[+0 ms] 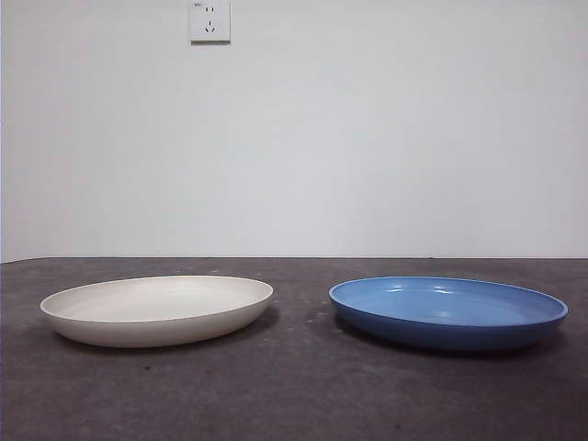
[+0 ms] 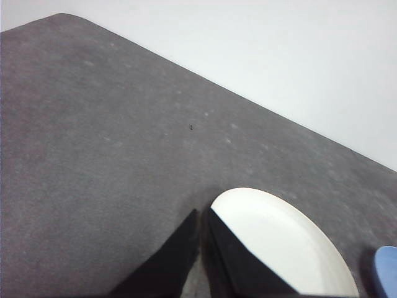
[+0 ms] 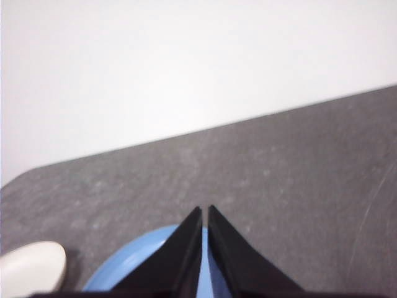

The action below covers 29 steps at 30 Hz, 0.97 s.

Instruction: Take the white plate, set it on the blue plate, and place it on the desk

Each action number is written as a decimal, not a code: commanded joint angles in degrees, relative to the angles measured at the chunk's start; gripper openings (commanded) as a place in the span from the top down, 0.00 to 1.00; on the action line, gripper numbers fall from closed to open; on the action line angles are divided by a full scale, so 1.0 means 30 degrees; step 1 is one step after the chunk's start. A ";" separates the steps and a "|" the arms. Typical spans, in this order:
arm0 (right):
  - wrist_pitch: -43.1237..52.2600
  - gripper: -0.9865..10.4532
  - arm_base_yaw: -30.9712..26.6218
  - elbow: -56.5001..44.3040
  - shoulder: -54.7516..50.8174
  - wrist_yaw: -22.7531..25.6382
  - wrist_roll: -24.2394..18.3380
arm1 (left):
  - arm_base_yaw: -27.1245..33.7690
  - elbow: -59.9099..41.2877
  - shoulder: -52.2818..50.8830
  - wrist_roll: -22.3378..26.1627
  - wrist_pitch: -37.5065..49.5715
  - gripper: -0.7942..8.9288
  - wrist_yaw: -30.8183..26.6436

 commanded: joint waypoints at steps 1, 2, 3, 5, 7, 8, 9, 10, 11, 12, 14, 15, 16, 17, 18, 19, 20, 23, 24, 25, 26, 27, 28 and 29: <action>-0.0466 0.91 0.0007 0.1304 0.0663 0.0087 -0.0007 | 0.0036 0.1515 0.0911 0.0102 -0.0488 0.90 0.0073; -0.0729 0.91 0.0007 0.1778 0.0984 0.0087 -0.0146 | 0.0036 0.1989 0.1260 0.0313 -0.0678 0.90 0.0138; -0.1071 0.91 0.0007 0.2324 0.1384 0.0095 -0.0342 | 0.0036 0.2572 0.1690 0.0634 -0.0925 0.90 0.0313; -0.1763 0.91 0.0007 0.3344 0.2200 0.0087 -0.0685 | 0.0036 0.3708 0.2652 0.1450 -0.1399 0.90 0.0809; -0.2718 0.91 0.0007 0.4517 0.3322 0.0073 -0.0998 | 0.0036 0.5027 0.3854 0.2499 -0.2200 0.90 0.1341; -0.3147 0.91 0.0007 0.5034 0.3847 0.0051 -0.1144 | 0.0036 0.5603 0.4415 0.2929 -0.2645 0.90 0.1632; -0.3694 0.91 0.0007 0.5661 0.4517 -0.0146 -0.1443 | 0.0036 0.6251 0.5085 0.3417 -0.3155 0.90 0.2025; -0.4262 0.91 0.0015 0.6302 0.5209 -0.0328 -0.1741 | 0.0036 0.6878 0.5741 0.3883 -0.3672 0.90 0.2463; -0.4765 0.91 0.0029 0.6856 0.5807 -0.0663 -0.2047 | 0.0036 0.7388 0.6288 0.4291 -0.4087 0.90 0.2907; -0.5384 0.91 0.0044 0.7511 0.6528 -0.1115 -0.2426 | 0.0029 0.7956 0.6921 0.4736 -0.4546 0.90 0.3512; -0.6586 0.91 0.0051 0.8721 0.7854 -0.2069 -0.3104 | -0.0007 0.8910 0.7992 0.5406 -0.5333 0.90 0.4568; -0.7315 0.91 0.0051 0.9398 0.8582 -0.2579 -0.3490 | -0.0036 0.9391 0.8539 0.5741 -0.5719 0.90 0.5093; -0.8051 0.91 0.0051 1.0054 0.9282 -0.3075 -0.3869 | -0.0073 0.9828 0.9049 0.5989 -0.6113 0.90 0.5581; -0.8692 0.91 0.0051 1.0593 0.9865 -0.3490 -0.4175 | -0.0124 1.0171 0.9471 0.6200 -0.6426 0.90 0.5996; -0.9479 0.91 0.0051 1.1205 1.0528 -0.4000 -0.4561 | -0.0211 1.0528 0.9923 0.6426 -0.6783 0.90 0.6470; -1.0287 0.91 0.0066 1.1795 1.1154 -0.4495 -0.4983 | -0.0328 1.0892 1.0360 0.6696 -0.7191 0.90 0.6914; -1.0979 0.91 0.0080 1.2269 1.1657 -0.4881 -0.5384 | -0.0466 1.1191 1.0724 0.6921 -0.7577 0.90 0.7293; -1.3034 0.91 0.0087 1.3508 1.3027 -0.5727 -0.6572 | -0.1086 1.1978 1.1686 0.7533 -0.8714 0.90 0.8393; -1.3712 0.91 0.0095 1.3828 1.3398 -0.5865 -0.6951 | -0.1355 1.2218 1.1956 0.7803 -0.9092 0.90 0.8837; -1.4331 0.91 0.0109 1.4076 1.3690 -0.6011 -0.7322 | -0.1617 1.2415 1.2182 0.7963 -0.9449 0.90 0.9187; -1.4834 0.91 0.0109 1.4236 1.3894 -0.6171 -0.7621 | -0.1858 1.2575 1.2349 0.8109 -0.9697 0.90 0.9428; -1.5307 0.91 0.0117 1.4353 1.4061 -0.6309 -0.7905 | -0.2142 1.2721 1.2502 0.8298 -0.9974 0.90 0.9632; -1.5686 0.91 0.0168 1.4382 1.4141 -0.6302 -0.8058 | -0.2404 1.2815 1.2611 0.8371 -1.0185 0.90 0.9668; -1.5934 0.91 0.0248 1.4382 1.4178 -0.6295 -0.8174 | -0.2608 1.2866 1.2677 0.8429 -1.0324 0.90 0.9675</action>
